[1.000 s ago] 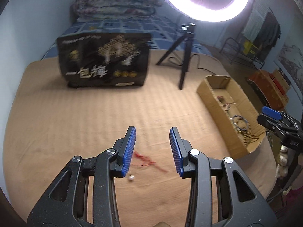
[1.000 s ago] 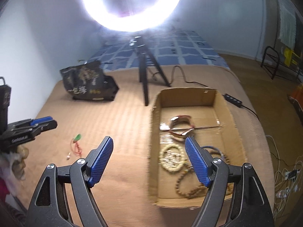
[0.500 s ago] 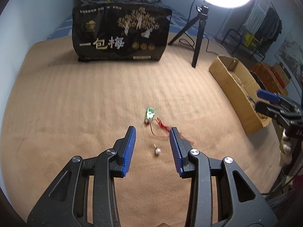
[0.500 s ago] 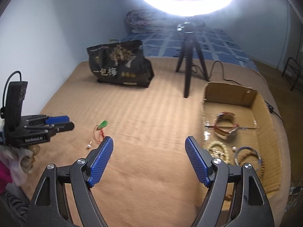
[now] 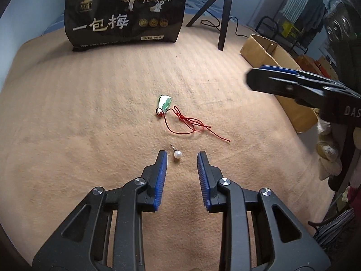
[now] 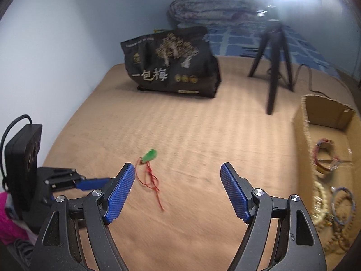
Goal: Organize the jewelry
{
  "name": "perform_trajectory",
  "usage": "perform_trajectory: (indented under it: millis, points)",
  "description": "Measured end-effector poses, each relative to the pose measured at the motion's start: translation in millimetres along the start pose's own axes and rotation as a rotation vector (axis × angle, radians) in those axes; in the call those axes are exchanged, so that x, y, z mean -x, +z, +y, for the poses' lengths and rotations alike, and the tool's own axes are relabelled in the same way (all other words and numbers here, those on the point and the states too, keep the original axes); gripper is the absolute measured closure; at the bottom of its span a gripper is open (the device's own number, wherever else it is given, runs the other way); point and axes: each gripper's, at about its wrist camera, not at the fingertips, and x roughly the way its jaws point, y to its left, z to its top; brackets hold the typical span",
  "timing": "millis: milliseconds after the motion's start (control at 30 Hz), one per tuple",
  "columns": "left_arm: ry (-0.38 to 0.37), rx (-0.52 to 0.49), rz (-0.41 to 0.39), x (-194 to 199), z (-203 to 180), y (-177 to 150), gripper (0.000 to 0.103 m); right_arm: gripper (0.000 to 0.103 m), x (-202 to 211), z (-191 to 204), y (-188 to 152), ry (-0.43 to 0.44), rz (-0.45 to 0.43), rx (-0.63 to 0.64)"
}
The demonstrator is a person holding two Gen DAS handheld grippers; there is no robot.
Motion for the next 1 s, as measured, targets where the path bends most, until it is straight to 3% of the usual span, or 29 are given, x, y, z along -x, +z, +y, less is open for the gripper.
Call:
perform_trajectory:
  millis: [100, 167, 300, 400, 567, 733, 1000]
  points:
    - [0.002, -0.003, 0.001, -5, 2, 1, 0.076, 0.028, -17, 7, 4, 0.012, 0.017, 0.007]
    - [0.0, -0.005, 0.004, -8, 3, 0, 0.076, 0.038, -28, 10, 6, 0.03, 0.037, 0.006]
    - [0.01, -0.021, 0.013, -14, 2, -1, 0.081, 0.041, -46, 15, 8, 0.043, 0.062, -0.002]
    - [0.021, -0.03, 0.016, -20, 1, 0, 0.082, 0.051, -55, 15, 9, 0.065, 0.08, -0.023]
    - [0.041, -0.024, 0.013, -26, 5, 0, 0.095, 0.052, -68, 18, 10, 0.073, 0.099, -0.035]
    - [0.038, -0.007, 0.004, -25, 11, -1, 0.096, 0.06, -78, 18, 9, 0.084, 0.115, -0.058]
    - [0.032, -0.011, -0.003, -21, 14, -3, 0.096, 0.061, -90, 28, 7, 0.086, 0.132, -0.049]
